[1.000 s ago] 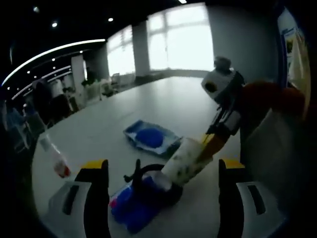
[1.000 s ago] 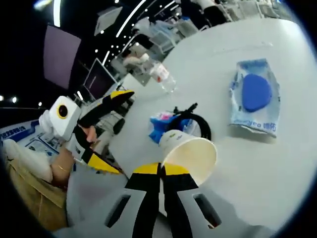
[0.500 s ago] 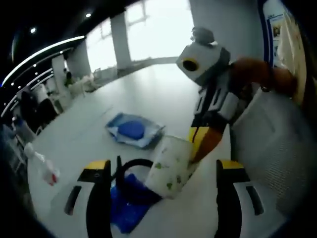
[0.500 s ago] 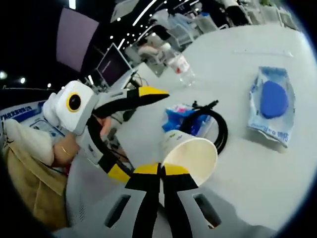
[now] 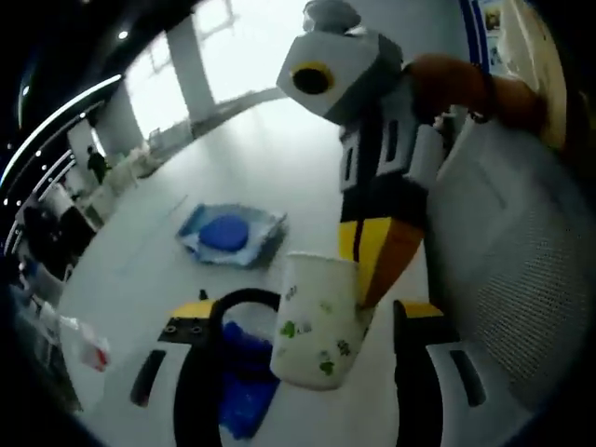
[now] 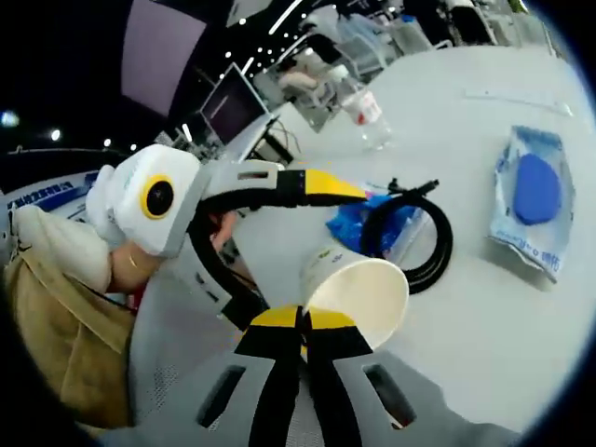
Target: Arrange the tabletop items into an orderly group along one side of the table until the central work area is clear of visible clutter.
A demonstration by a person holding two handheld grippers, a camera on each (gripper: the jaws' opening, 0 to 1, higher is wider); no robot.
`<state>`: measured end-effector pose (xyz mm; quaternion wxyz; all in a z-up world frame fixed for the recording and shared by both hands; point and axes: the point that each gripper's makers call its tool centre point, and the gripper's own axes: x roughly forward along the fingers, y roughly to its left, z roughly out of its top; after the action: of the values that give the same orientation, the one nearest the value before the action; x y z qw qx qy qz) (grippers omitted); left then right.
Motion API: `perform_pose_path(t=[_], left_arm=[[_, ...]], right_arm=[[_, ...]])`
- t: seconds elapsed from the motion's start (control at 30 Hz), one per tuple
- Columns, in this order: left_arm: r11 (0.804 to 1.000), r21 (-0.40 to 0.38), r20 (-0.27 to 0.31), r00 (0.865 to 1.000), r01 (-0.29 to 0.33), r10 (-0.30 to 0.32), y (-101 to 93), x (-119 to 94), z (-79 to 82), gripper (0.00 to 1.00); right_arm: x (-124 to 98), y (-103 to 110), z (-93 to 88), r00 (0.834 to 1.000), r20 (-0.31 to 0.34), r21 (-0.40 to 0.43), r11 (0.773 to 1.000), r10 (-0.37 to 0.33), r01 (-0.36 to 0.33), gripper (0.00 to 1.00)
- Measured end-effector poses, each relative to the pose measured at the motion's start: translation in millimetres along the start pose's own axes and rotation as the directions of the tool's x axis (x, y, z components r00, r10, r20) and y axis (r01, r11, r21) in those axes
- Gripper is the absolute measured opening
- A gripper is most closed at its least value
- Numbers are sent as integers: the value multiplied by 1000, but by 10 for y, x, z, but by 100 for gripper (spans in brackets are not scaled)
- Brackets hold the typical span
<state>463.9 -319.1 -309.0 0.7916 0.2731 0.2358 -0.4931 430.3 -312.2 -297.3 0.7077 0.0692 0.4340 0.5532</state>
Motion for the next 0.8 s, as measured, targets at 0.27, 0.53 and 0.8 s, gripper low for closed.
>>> perform_pose_path(t=[0.27,0.53,0.8], left_arm=[[1000,11,12,1000,18,-18,-48,16,47,55],[998,13,2,998,66,-66,-144,27,39,44],[989,136,-81,995,62,-51,-179,53,-19,42]], right_arm=[[18,38,10,1000,-2,-28,1000,8,-8,1],[20,33,7,1000,-5,-58,998,1,-1,1],[38,45,-27,1000,-27,-99,995,1,-3,1]])
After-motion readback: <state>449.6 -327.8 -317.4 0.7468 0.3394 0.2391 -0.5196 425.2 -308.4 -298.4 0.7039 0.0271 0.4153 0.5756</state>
